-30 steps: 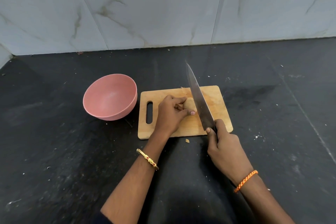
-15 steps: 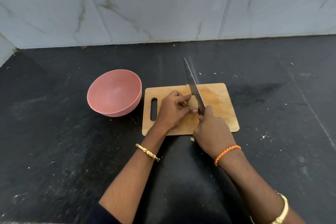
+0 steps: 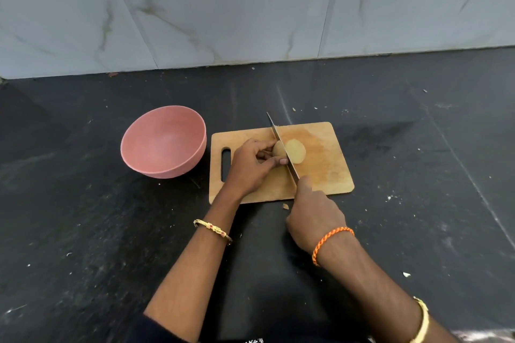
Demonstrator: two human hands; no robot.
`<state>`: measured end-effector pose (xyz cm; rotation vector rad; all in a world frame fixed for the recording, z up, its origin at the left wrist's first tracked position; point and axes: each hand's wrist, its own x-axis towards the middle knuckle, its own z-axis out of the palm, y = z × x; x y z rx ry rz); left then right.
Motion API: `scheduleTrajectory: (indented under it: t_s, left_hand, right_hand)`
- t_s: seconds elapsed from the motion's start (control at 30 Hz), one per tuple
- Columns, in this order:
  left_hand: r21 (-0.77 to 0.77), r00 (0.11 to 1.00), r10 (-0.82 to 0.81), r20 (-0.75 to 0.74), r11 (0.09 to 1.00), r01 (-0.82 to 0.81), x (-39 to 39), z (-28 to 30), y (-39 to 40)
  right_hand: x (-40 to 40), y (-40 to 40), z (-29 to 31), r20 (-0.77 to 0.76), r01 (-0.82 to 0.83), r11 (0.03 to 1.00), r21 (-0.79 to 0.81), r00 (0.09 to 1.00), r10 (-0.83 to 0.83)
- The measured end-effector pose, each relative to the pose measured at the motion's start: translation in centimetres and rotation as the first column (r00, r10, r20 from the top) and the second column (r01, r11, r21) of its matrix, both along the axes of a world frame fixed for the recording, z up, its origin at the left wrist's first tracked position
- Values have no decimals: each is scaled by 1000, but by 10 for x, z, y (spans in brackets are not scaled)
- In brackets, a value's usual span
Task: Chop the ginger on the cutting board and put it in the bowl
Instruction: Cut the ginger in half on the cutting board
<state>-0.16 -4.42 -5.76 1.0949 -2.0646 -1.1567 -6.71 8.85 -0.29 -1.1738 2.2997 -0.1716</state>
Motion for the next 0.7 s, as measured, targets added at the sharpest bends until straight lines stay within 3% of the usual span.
scheduleTrajectory:
  t_s: [0.13, 0.3, 0.5, 0.7]
  left_hand:
    - [55, 999, 14, 39, 998, -17, 0, 4, 1]
    - [87, 994, -61, 89, 995, 53, 6, 13, 4]
    - [-5, 976, 9, 220, 1000, -8, 18, 12, 13]
    - [-57, 937, 81, 340, 996, -66, 27, 17, 22]
  right_hand:
    - [-4, 24, 4, 46, -21, 1000, -19, 999, 22]
    - [-19, 64, -1, 155, 104, 975, -196, 985, -74]
    - [-42, 39, -9, 226, 277, 811, -515, 957, -184]
    - [-64, -7, -19, 286, 356, 724, -591, 932, -224]
